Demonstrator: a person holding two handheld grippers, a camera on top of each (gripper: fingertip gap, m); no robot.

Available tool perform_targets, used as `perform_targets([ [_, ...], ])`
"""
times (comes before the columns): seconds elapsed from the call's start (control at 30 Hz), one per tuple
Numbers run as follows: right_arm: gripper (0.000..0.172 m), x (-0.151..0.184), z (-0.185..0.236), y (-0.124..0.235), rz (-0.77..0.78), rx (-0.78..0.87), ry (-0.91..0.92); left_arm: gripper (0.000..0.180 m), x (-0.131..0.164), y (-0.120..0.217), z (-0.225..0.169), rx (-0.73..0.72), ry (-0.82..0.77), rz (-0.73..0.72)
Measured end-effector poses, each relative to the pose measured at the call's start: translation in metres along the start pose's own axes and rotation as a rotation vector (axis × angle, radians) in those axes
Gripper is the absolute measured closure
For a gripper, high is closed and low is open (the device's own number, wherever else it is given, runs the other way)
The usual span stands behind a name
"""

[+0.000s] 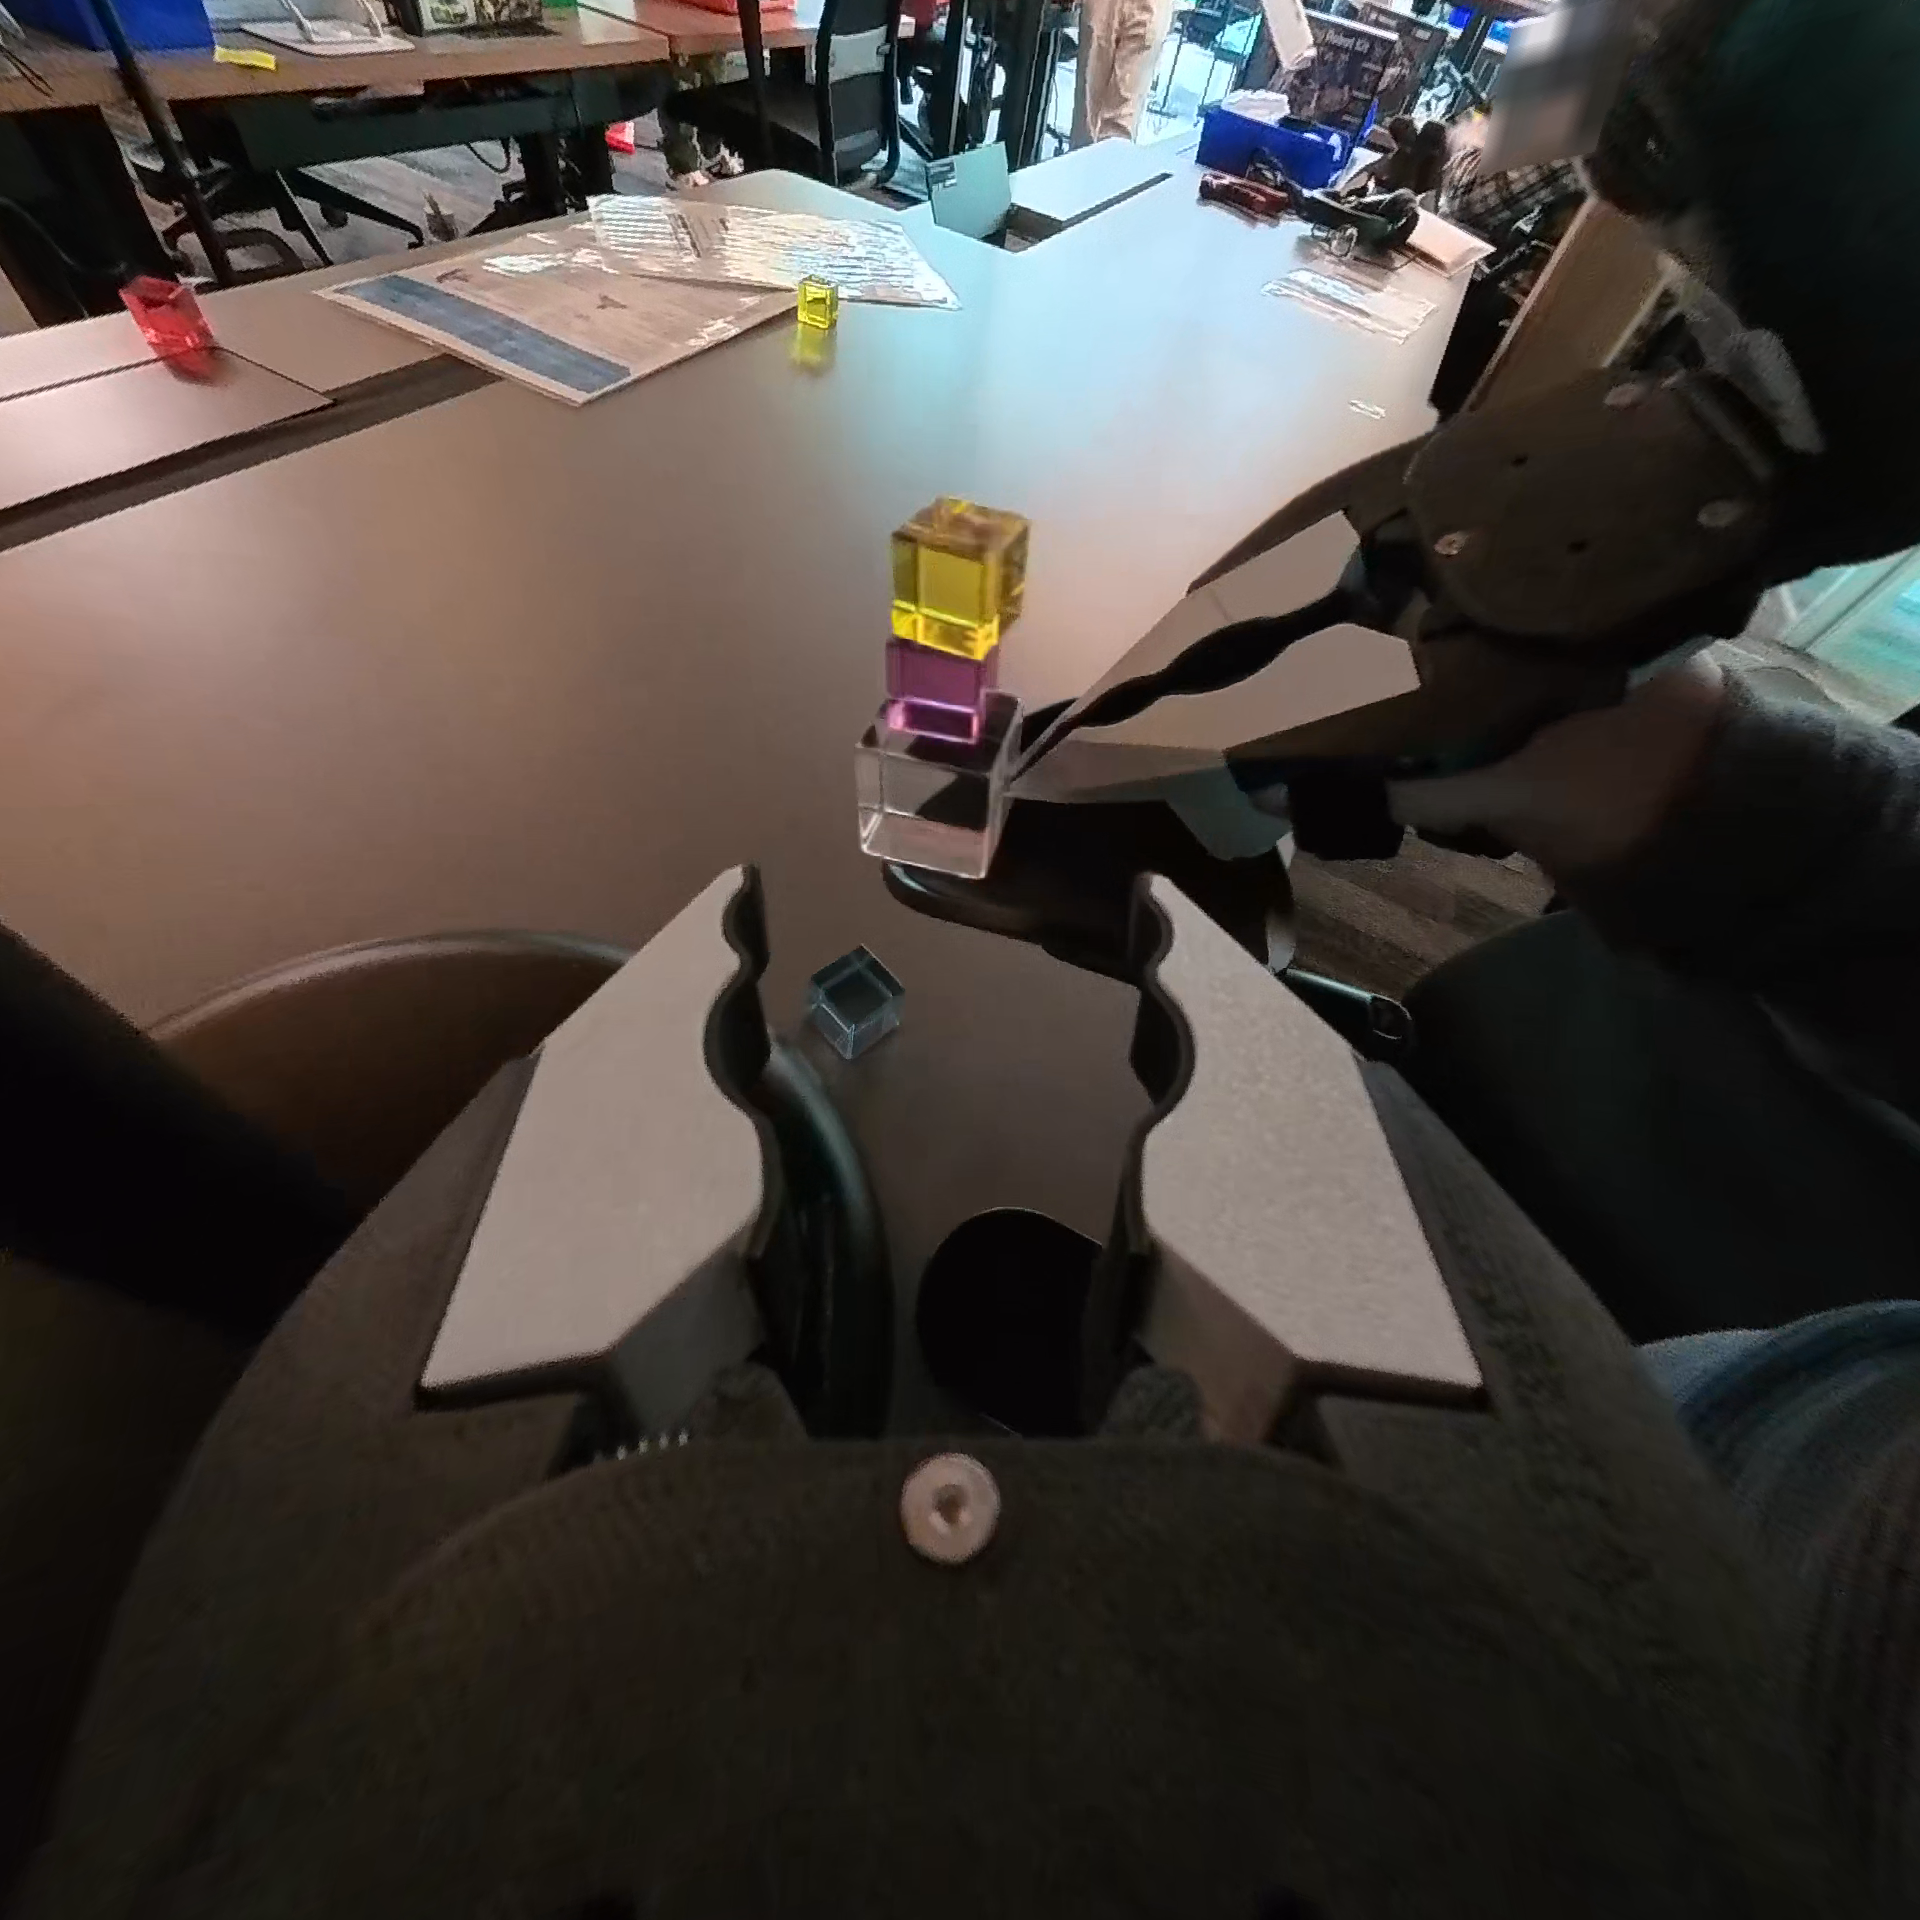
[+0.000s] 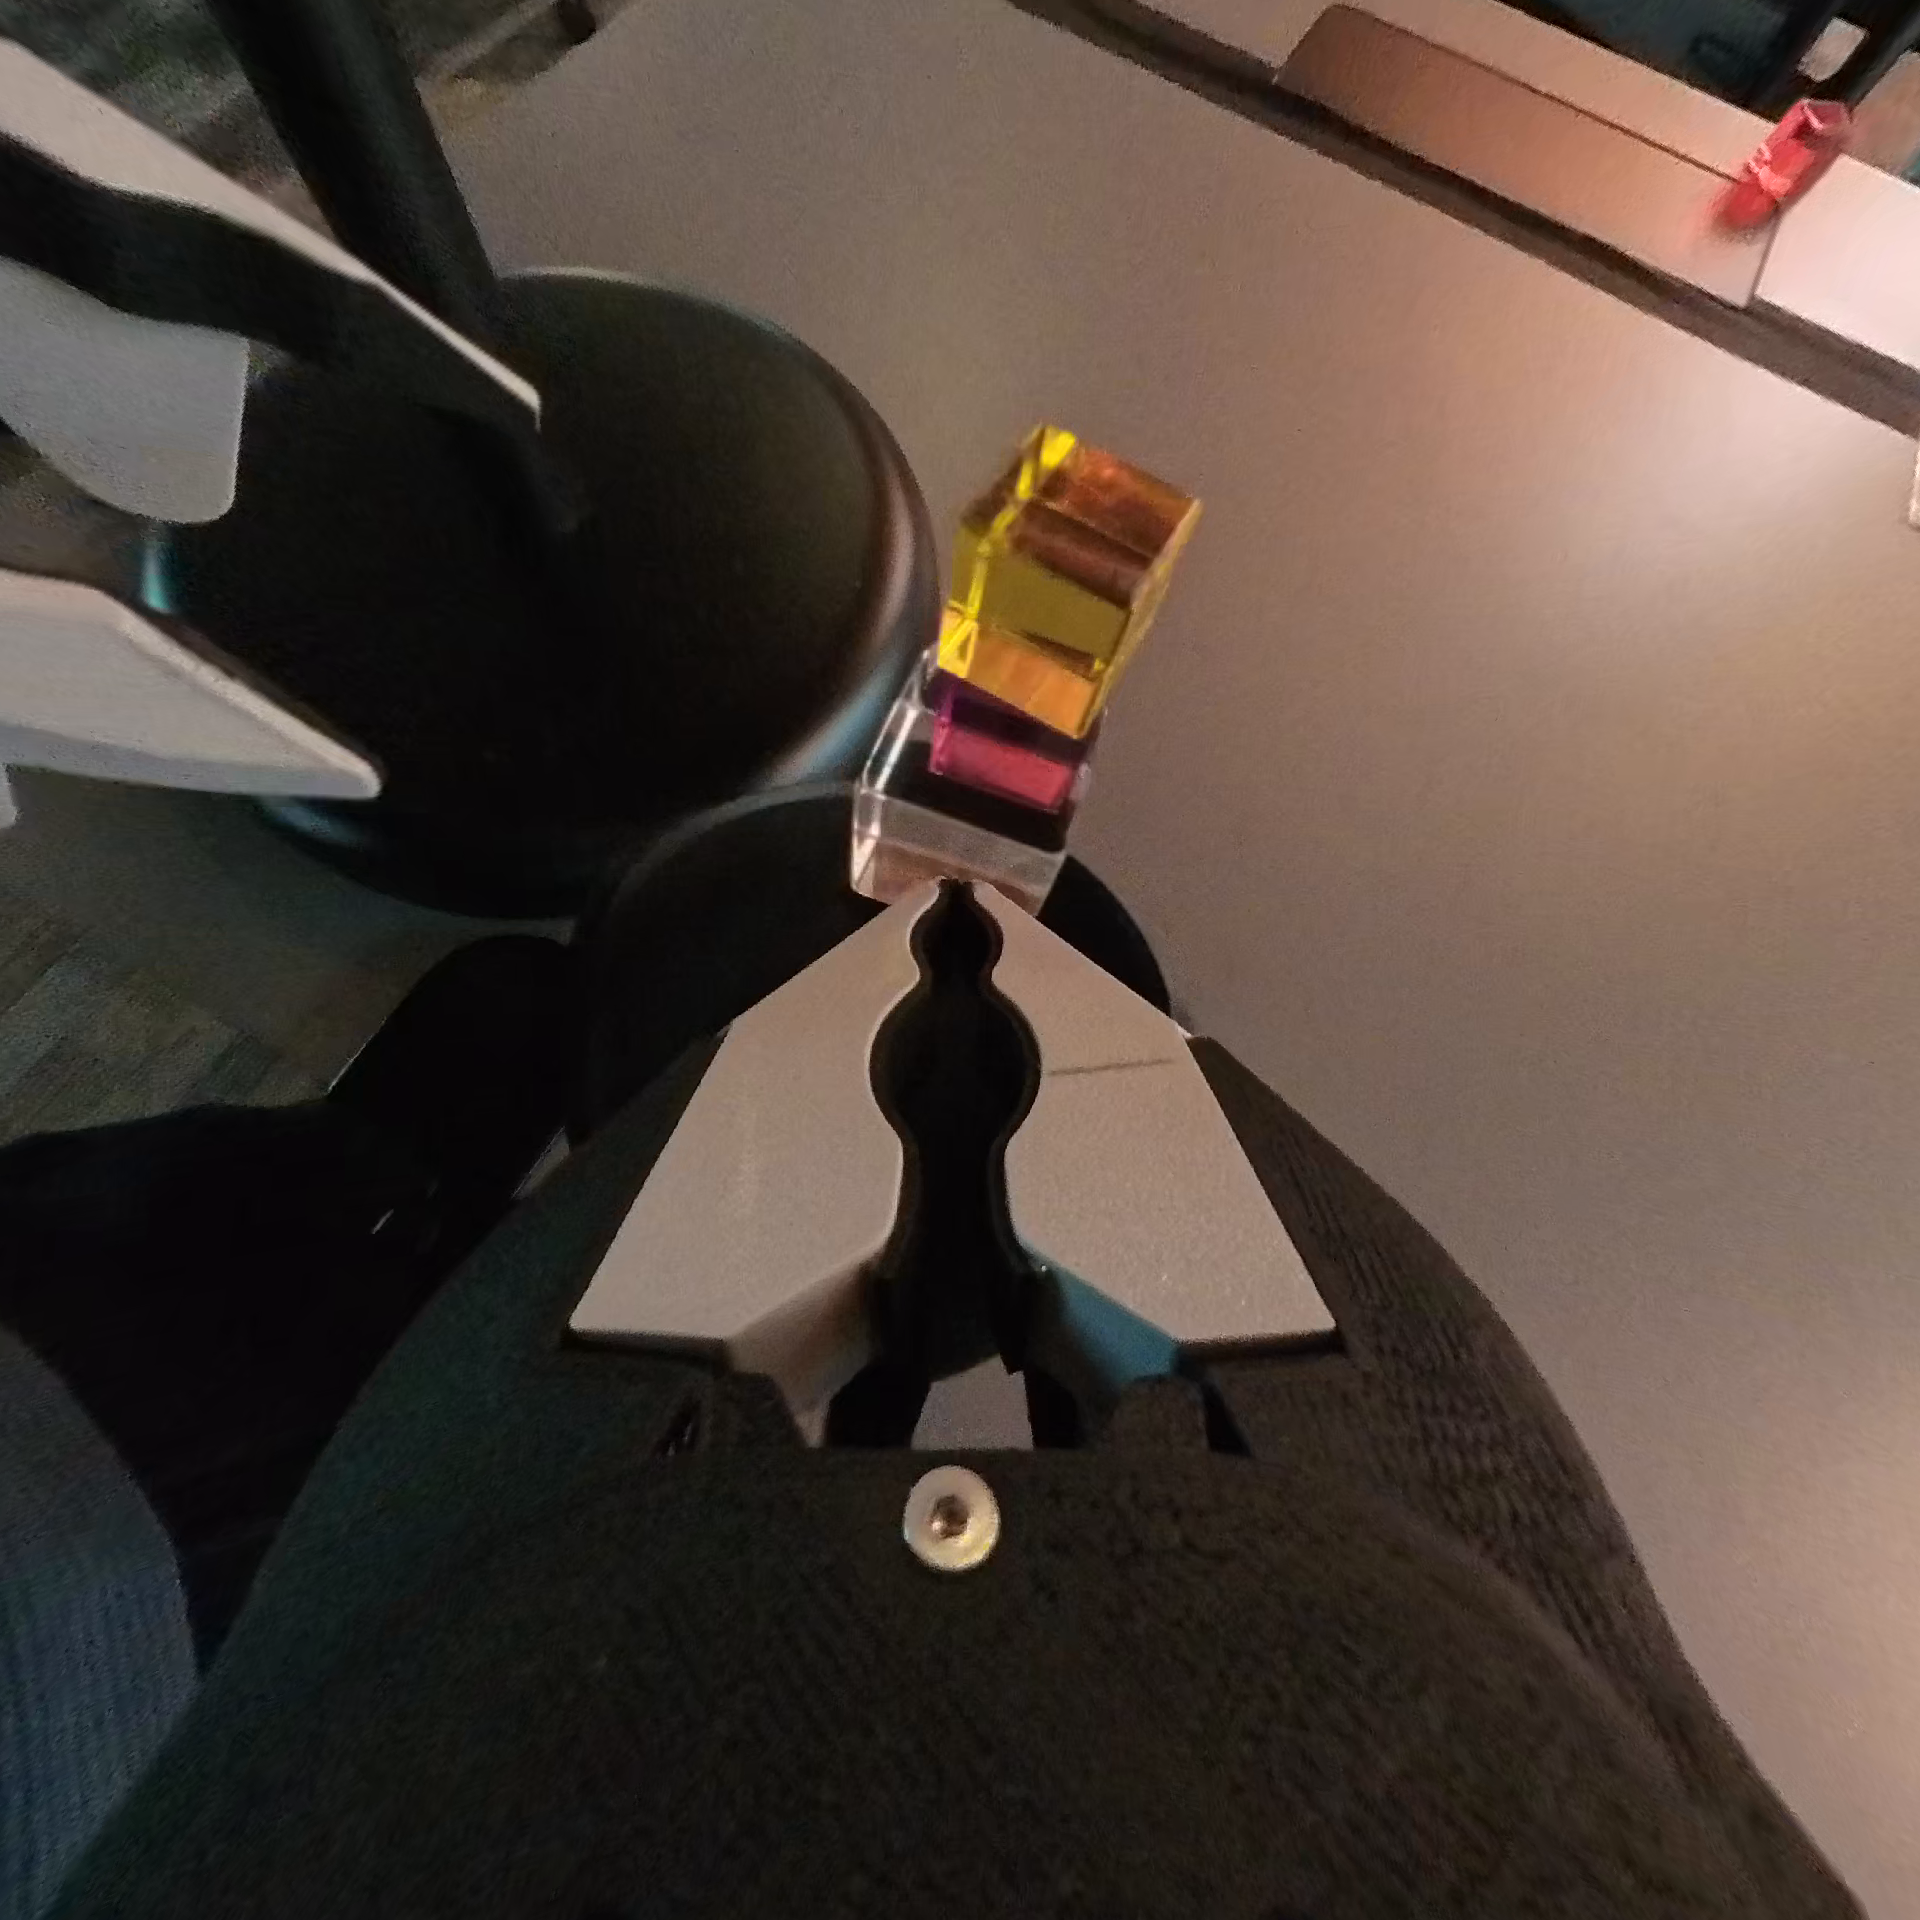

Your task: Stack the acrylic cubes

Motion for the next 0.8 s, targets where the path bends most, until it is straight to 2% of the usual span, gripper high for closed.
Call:
perform_targets([
  [0.27, 0.172, -0.001, 0.006, -0.008, 0.005, -0.026, 0.005, 0.111, 0.002, 0.003, -0.001, -0.002, 0.002, 0.001],
  [0.53, 0.172, 0.006, 0.004, 0.042, -0.356, 0.175, -0.018, 0.114, 0.005, 0.015, 0.001, -0.028, 0.015, -0.037],
  [0.8, 0.172, 0.012, 0.003, 0.061, -0.432, 0.211, -0.078, 0.118, -0.005, 0.019, -0.008, -0.007, -0.014, -0.092],
])
Point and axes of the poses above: each gripper's, where its closed fingertips meet, y back along the fingers, x out of its underside, z = x × y across the jaws, the point moved 8 cm from there along y, back along the fingers, and after that the axes turned 5 degrees about -x, right-handed, at the moved point
